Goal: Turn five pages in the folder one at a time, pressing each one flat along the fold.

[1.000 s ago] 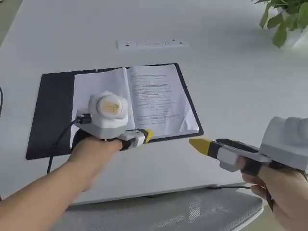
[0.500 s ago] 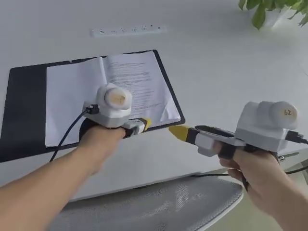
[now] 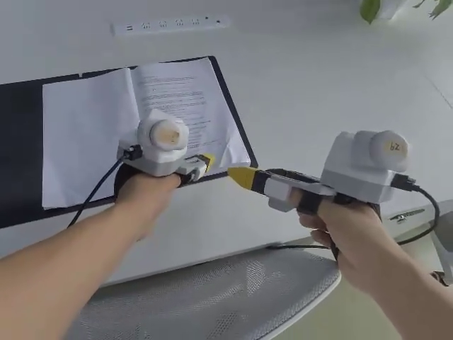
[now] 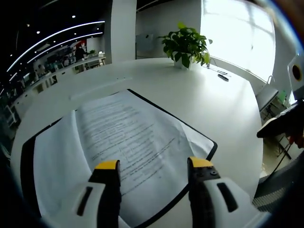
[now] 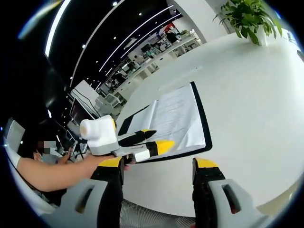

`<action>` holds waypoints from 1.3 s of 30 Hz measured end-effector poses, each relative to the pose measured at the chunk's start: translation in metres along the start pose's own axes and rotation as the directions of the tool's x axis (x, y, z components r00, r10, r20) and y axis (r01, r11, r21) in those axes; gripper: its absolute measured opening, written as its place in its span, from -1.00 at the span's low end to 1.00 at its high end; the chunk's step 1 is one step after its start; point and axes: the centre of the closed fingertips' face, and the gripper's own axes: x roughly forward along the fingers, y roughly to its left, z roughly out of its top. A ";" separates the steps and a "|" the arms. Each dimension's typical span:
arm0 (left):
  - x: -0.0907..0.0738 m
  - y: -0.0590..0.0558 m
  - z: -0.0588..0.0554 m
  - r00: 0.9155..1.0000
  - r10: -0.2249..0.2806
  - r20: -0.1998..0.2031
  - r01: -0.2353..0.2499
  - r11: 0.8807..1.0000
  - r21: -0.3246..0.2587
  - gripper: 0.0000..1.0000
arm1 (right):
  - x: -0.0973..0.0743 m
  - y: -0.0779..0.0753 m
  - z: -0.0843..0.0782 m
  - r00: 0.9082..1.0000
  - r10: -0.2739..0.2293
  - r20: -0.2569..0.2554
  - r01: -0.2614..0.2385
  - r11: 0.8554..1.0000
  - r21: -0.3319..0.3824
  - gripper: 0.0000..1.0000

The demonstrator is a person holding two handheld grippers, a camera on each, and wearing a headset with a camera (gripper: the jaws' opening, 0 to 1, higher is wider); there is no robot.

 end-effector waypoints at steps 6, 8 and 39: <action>0.007 0.002 -0.007 0.999 0.034 -0.005 -0.033 0.996 0.079 0.00 | 0.004 -0.007 0.002 1.000 0.001 0.008 -0.002 1.000 0.028 0.13; 0.007 0.003 -0.007 0.999 0.036 0.005 -0.037 0.997 0.072 -0.02 | 0.005 -0.009 0.003 1.000 0.004 0.015 -0.004 0.999 0.041 0.12; 0.009 0.006 -0.007 0.999 0.036 0.027 -0.038 0.996 0.076 -0.61 | 0.017 -0.004 0.004 0.999 0.027 0.030 -0.030 0.994 0.101 0.05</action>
